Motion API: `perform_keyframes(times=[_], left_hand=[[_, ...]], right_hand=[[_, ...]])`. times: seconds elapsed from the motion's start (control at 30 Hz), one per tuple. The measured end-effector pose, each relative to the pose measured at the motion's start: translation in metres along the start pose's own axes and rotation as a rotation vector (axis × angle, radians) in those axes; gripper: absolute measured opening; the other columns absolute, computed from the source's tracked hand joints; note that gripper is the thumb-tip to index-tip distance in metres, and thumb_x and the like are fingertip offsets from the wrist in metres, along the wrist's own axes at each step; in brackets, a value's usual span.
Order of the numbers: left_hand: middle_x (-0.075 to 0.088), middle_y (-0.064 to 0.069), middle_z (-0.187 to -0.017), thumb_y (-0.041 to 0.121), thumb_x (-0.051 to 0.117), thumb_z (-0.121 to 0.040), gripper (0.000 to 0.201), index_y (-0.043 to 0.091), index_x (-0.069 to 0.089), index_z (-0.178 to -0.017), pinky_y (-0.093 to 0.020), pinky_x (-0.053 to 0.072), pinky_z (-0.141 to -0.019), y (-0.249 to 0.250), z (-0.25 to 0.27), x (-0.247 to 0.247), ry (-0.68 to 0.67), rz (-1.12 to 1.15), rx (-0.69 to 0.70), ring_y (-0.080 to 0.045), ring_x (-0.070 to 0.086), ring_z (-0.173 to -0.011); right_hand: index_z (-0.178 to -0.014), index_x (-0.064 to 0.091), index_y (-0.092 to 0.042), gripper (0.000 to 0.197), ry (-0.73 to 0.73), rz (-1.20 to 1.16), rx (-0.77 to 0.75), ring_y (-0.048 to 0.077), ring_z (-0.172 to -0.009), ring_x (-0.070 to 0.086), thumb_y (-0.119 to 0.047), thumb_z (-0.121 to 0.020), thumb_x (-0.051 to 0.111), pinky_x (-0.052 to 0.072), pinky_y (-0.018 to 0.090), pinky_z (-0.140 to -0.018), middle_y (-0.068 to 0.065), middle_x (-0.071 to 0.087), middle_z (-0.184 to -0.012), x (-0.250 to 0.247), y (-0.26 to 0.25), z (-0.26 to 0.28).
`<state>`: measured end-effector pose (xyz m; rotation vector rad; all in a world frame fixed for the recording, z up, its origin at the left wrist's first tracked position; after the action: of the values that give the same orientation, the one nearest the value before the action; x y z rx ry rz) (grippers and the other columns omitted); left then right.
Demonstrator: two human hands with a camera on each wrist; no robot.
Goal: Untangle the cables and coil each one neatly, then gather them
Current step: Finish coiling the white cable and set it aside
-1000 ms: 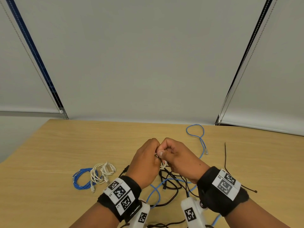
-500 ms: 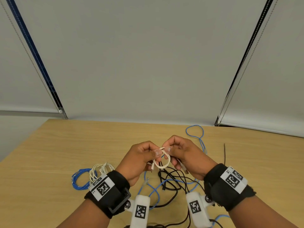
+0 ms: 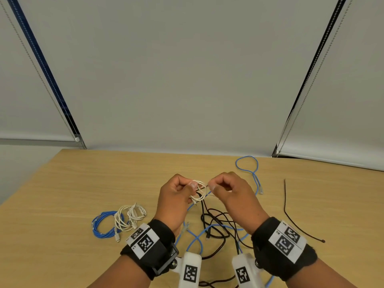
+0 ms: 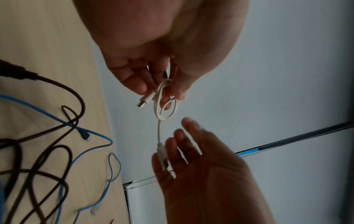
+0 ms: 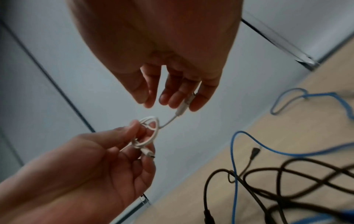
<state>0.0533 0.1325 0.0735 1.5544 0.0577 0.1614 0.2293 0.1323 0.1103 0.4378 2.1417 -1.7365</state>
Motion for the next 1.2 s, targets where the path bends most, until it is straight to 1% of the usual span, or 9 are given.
perform_keyframes(times=[0.07, 0.17, 0.27, 0.43, 0.6, 0.7, 0.87, 1.0, 1.2], left_hand=[[0.076, -0.003, -0.082, 0.008, 0.065, -0.095, 0.011, 0.008, 0.066, -0.084, -0.021, 0.054, -0.063, -0.002, 0.001, -0.001, 0.031, 0.058, -0.006, -0.007, 0.067, -0.07], [0.073, -0.008, -0.083, 0.007, 0.065, -0.095, 0.009, 0.007, 0.067, -0.086, -0.031, 0.055, -0.071, -0.002, 0.003, -0.001, 0.069, 0.132, -0.007, -0.011, 0.065, -0.073], [0.071, -0.006, -0.082, 0.005, 0.064, -0.095, 0.014, 0.012, 0.068, -0.082, -0.035, 0.051, -0.077, -0.004, 0.005, -0.002, 0.102, 0.232, -0.02, -0.016, 0.063, -0.079], [0.075, -0.01, -0.091, 0.002, 0.063, -0.095, 0.012, 0.008, 0.07, -0.087, -0.036, 0.056, -0.08, -0.015, 0.01, 0.011, 0.011, 0.389, -0.102, -0.022, 0.069, -0.087], [0.074, 0.0, -0.087, 0.008, 0.068, -0.094, 0.016, 0.017, 0.074, -0.082, -0.027, 0.057, -0.072, -0.016, 0.01, 0.013, -0.066, 0.218, -0.049, -0.012, 0.071, -0.082], [0.07, 0.009, -0.074, 0.009, 0.068, -0.094, 0.016, 0.017, 0.071, -0.08, -0.021, 0.052, -0.064, -0.007, 0.002, 0.006, -0.022, 0.0, 0.087, -0.002, 0.063, -0.068], [0.07, 0.011, -0.074, 0.013, 0.068, -0.094, 0.02, 0.025, 0.068, -0.078, -0.017, 0.048, -0.061, -0.004, -0.002, 0.003, -0.033, -0.289, 0.224, -0.003, 0.061, -0.065], [0.069, 0.005, -0.078, 0.016, 0.068, -0.093, 0.017, 0.026, 0.066, -0.08, -0.031, 0.054, -0.068, -0.001, -0.002, 0.005, -0.064, -0.431, 0.308, -0.011, 0.064, -0.074], [0.06, 0.007, -0.081, 0.017, 0.067, -0.093, 0.016, 0.026, 0.06, -0.082, -0.025, 0.046, -0.064, 0.009, 0.0, 0.008, -0.092, -0.555, 0.414, -0.01, 0.056, -0.076]], right_hand=[[-0.096, 0.074, -0.038, 0.015, -0.073, 0.199, -0.101, 0.005, -0.083, 0.057, -0.031, -0.097, 0.061, 0.046, 0.021, -0.076, -0.008, 0.06, -0.09, 0.013, -0.013, 0.003], [-0.125, 0.067, -0.038, 0.028, -0.122, 0.434, -0.153, 0.011, -0.088, 0.054, -0.036, -0.102, 0.051, 0.047, 0.028, -0.078, -0.007, 0.054, -0.092, 0.027, -0.016, 0.006], [-0.133, 0.061, -0.04, 0.033, -0.093, 0.527, -0.18, 0.015, -0.092, 0.055, -0.039, -0.103, 0.045, 0.048, 0.032, -0.078, -0.005, 0.056, -0.095, 0.029, -0.018, 0.009], [-0.108, 0.072, -0.032, 0.028, -0.067, 0.47, -0.097, 0.012, -0.08, 0.056, -0.049, -0.097, 0.053, 0.042, 0.028, -0.07, -0.006, 0.058, -0.086, 0.029, -0.013, 0.005], [-0.07, 0.071, -0.017, 0.024, -0.039, 0.071, 0.06, 0.003, -0.054, 0.046, -0.032, -0.09, 0.072, 0.04, 0.022, -0.057, -0.01, 0.055, -0.056, 0.023, 0.007, 0.005], [-0.071, 0.071, -0.016, 0.023, -0.019, -0.147, 0.169, 0.007, -0.057, 0.047, -0.026, -0.091, 0.071, 0.043, 0.032, -0.057, -0.001, 0.055, -0.06, 0.025, 0.017, 0.009], [-0.083, 0.06, -0.012, 0.019, -0.153, -0.41, 0.428, 0.014, -0.064, 0.052, -0.026, -0.098, 0.059, 0.044, 0.027, -0.052, 0.005, 0.055, -0.08, 0.04, 0.033, 0.012], [-0.087, 0.059, -0.01, 0.023, -0.223, -0.373, 0.425, 0.013, -0.059, 0.054, -0.028, -0.101, 0.056, 0.045, 0.026, -0.047, 0.006, 0.055, -0.078, 0.038, 0.03, 0.011], [-0.081, 0.056, -0.012, 0.024, -0.173, -0.391, 0.416, 0.011, -0.047, 0.046, -0.026, -0.1, 0.058, 0.04, 0.026, -0.043, 0.002, 0.052, -0.066, 0.035, 0.031, 0.004]])
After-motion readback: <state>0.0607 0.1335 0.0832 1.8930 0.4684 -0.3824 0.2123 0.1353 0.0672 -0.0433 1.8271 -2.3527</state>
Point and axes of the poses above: each hand's wrist, its own z-axis away from the middle knuckle, its own x-axis out of the palm, y = z × x, the point moved 9 cm from there along -z, towards the middle knuckle
